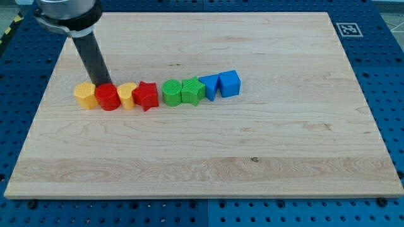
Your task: Nudge the yellow hexagon
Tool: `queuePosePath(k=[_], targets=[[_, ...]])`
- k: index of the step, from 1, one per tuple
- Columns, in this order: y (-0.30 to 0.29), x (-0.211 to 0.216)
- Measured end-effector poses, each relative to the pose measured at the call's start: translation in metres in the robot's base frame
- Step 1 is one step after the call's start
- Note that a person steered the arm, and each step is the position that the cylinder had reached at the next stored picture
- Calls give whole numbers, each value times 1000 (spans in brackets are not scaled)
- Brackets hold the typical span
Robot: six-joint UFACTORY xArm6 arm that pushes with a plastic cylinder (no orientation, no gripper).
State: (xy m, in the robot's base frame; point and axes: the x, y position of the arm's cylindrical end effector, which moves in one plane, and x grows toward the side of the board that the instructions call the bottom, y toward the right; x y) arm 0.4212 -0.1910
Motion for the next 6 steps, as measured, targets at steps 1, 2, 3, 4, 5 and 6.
queuePosePath(k=[1, 2, 3, 4, 5, 6], targets=[[0, -1], [-2, -16], [-21, -14], [-39, -7], [-40, 0], [-40, 3]])
